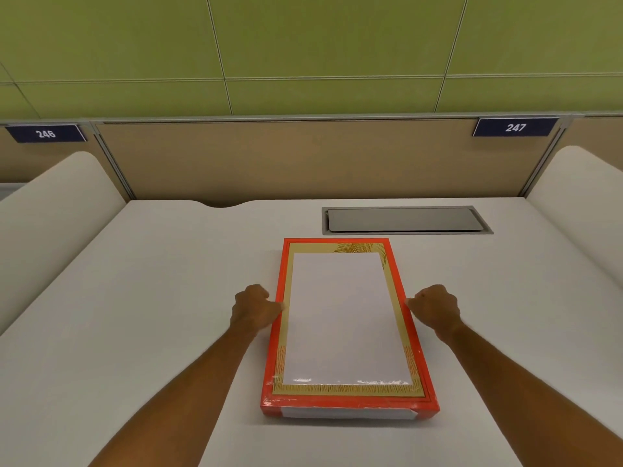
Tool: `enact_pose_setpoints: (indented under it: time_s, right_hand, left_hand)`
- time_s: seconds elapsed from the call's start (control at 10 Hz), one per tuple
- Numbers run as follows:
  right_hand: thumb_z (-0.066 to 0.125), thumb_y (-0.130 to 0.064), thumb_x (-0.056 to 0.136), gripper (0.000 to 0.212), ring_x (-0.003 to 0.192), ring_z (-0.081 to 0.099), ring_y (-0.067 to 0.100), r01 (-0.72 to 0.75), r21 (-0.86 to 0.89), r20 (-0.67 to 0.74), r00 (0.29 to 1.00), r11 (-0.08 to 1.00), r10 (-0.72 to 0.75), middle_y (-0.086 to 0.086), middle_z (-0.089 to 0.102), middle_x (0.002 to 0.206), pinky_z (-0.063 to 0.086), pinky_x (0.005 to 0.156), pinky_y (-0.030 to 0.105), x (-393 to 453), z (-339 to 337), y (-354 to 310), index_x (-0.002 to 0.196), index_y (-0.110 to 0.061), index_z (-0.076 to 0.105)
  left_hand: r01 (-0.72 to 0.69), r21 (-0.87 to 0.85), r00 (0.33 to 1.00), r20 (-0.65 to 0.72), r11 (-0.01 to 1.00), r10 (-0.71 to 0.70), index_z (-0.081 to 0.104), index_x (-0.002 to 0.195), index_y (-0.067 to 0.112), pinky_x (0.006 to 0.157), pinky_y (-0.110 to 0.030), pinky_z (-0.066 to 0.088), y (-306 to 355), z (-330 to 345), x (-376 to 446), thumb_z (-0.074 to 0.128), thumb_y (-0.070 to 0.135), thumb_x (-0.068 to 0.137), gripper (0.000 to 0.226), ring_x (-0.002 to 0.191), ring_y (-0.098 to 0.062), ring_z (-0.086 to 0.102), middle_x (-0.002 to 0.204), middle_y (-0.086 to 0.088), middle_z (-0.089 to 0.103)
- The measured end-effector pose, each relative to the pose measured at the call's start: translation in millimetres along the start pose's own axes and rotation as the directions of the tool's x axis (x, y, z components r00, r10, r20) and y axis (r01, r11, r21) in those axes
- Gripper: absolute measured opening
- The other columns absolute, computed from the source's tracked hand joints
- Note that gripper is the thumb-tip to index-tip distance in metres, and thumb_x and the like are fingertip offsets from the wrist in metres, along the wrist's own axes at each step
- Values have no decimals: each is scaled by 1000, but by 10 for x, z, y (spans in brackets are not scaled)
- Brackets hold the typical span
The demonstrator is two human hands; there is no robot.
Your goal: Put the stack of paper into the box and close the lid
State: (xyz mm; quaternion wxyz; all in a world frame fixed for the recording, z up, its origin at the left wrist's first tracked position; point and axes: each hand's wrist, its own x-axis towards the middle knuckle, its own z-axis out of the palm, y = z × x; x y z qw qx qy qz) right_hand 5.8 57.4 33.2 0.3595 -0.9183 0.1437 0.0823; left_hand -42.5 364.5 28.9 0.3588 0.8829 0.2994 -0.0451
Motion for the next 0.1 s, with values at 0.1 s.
enact_pose_setpoints:
  time_s: [0.1]
  right_hand:
    - [64,-38,90,49,113,64,35,71,-145,-95,992,987,-85,16,66,124,52,93,45,-78,44,-118,125,-3,61]
  left_hand:
    - [-129,221,983,-99,967,153,53,130,14,93,-44,53,85,36,-70,66,57,79,67,116,-31,62,130,-10,62]
